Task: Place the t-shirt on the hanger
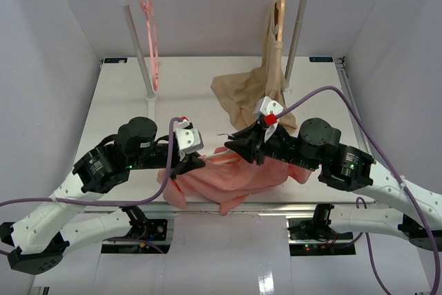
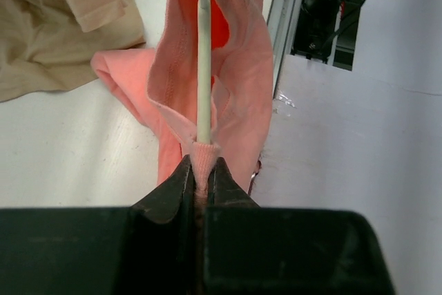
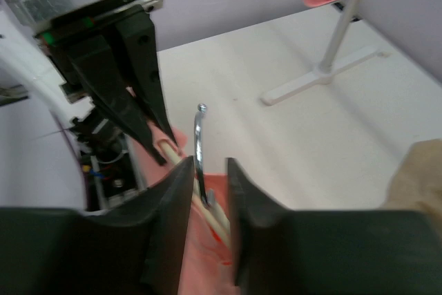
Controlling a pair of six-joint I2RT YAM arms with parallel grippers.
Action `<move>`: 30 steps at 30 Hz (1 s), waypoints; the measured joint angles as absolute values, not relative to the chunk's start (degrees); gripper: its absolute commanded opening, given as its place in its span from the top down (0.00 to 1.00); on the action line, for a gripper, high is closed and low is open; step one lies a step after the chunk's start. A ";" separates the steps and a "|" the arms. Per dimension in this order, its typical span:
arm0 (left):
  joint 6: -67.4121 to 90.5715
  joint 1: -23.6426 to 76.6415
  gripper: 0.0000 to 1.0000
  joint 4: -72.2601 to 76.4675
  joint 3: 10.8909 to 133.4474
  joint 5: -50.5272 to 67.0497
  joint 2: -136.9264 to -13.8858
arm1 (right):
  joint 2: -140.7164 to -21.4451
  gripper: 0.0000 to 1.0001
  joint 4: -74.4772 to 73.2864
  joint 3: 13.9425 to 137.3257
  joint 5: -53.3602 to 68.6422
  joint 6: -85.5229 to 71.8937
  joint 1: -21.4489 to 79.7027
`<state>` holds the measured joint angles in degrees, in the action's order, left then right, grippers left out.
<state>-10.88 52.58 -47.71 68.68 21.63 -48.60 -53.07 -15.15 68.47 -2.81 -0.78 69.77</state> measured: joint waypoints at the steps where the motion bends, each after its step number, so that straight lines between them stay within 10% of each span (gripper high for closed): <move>1: -10.61 52.37 1.00 -47.68 68.58 21.18 -48.19 | -52.83 0.57 -15.27 68.47 -4.04 -1.13 69.76; 23: -3.73 52.23 1.00 -46.72 67.81 8.97 -44.87 | -56.11 0.60 -19.12 65.12 -29.91 -11.02 69.71; 30: -3.40 52.23 1.00 -47.27 67.81 8.83 -43.68 | -59.79 0.92 -18.99 65.12 -30.61 -12.18 69.71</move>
